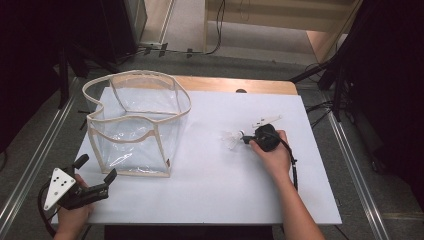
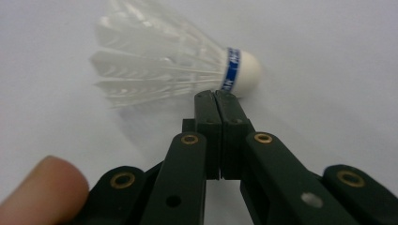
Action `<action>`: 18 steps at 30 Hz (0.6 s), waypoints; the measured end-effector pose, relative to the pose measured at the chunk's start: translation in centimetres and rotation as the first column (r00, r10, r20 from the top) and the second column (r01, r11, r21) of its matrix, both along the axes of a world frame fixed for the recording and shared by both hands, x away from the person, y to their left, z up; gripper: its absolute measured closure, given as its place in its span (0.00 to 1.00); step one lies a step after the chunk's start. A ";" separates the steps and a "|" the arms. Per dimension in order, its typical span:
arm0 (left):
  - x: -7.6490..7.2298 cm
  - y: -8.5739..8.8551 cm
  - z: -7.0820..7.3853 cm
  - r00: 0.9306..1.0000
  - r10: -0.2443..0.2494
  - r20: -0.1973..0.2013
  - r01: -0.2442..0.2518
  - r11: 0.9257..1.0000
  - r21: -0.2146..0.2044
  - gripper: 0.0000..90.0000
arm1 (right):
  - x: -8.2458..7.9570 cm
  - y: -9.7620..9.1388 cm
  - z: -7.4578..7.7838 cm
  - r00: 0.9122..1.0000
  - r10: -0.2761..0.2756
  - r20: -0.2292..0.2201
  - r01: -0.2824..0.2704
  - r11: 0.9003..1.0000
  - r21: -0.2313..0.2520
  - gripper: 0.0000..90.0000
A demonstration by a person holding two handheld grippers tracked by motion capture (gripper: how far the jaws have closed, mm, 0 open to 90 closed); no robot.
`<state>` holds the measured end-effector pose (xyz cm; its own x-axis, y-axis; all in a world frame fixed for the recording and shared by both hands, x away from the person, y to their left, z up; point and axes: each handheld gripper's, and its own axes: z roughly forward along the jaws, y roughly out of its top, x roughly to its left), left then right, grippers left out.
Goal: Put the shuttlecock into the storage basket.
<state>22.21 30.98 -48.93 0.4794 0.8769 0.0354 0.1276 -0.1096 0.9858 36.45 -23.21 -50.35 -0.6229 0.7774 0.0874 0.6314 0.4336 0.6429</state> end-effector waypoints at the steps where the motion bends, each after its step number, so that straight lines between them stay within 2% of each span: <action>1: 0.0 0.0 0.0 1.000 0.002 -0.001 -0.002 1.000 -0.001 0.02 | -0.1 0.3 0.1 1.000 0.010 0.001 -0.010 1.000 -0.002 0.97; 6: 0.0 0.0 0.0 1.000 0.003 -0.001 -0.003 1.000 0.000 0.02 | 0.1 1.8 0.6 0.998 0.057 0.023 -0.057 0.998 -0.002 0.97; 12: 0.0 0.0 0.0 1.000 0.002 0.000 -0.002 1.000 0.000 0.02 | 1.1 2.9 0.7 0.997 0.067 0.026 -0.066 0.998 -0.011 0.97; 13: 0.0 0.0 0.0 1.000 0.001 0.000 -0.001 1.000 -0.002 0.02 | 1.7 3.2 0.5 0.998 0.063 0.027 -0.062 0.998 -0.013 0.97; 18: 0.0 0.0 0.0 1.000 0.001 0.000 -0.001 1.000 -0.003 0.02 | 2.9 3.5 0.4 0.998 0.053 0.023 -0.053 0.999 -0.010 0.97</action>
